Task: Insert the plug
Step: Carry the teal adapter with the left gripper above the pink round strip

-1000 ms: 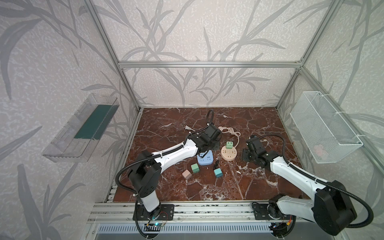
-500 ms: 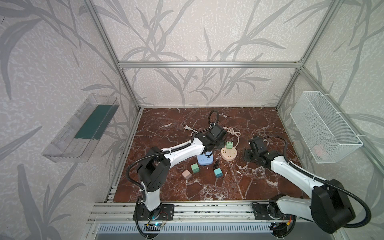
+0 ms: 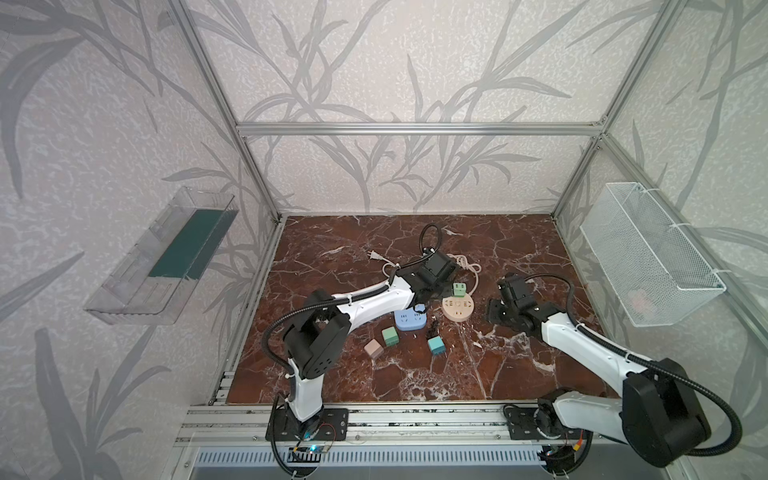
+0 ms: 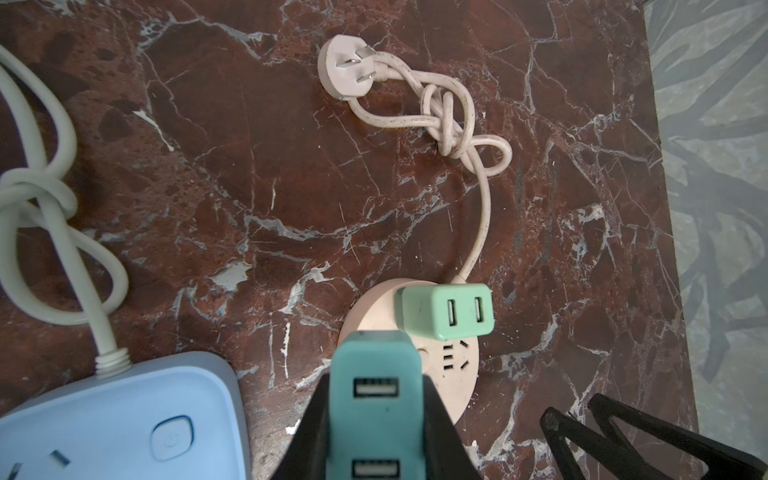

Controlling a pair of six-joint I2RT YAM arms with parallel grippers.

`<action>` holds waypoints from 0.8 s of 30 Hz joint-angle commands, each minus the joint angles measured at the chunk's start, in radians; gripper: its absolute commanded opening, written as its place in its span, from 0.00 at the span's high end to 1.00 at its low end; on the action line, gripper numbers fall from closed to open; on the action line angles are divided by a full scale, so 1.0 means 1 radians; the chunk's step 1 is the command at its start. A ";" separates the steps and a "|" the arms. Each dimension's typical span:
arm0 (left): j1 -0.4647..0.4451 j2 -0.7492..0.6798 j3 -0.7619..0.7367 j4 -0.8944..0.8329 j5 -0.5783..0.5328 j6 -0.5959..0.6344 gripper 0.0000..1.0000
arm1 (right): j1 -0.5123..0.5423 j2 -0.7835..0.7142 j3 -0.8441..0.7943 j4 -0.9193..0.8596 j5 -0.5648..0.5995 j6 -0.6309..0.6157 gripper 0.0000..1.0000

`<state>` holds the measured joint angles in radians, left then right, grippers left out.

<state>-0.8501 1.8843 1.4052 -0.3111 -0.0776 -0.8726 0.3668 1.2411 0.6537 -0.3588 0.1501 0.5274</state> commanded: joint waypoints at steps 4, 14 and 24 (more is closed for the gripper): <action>-0.016 0.042 0.004 0.020 -0.002 -0.024 1.00 | -0.006 -0.017 -0.010 0.011 -0.012 0.003 0.34; -0.033 0.062 0.011 0.015 -0.006 -0.023 1.00 | -0.006 -0.030 -0.014 0.012 -0.017 0.002 0.34; -0.051 0.085 0.035 -0.006 -0.008 -0.016 1.00 | -0.008 -0.038 -0.021 0.017 -0.023 0.003 0.34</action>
<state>-0.8940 1.9503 1.4071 -0.3000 -0.0727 -0.8829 0.3660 1.2270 0.6468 -0.3447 0.1295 0.5274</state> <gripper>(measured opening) 0.247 0.660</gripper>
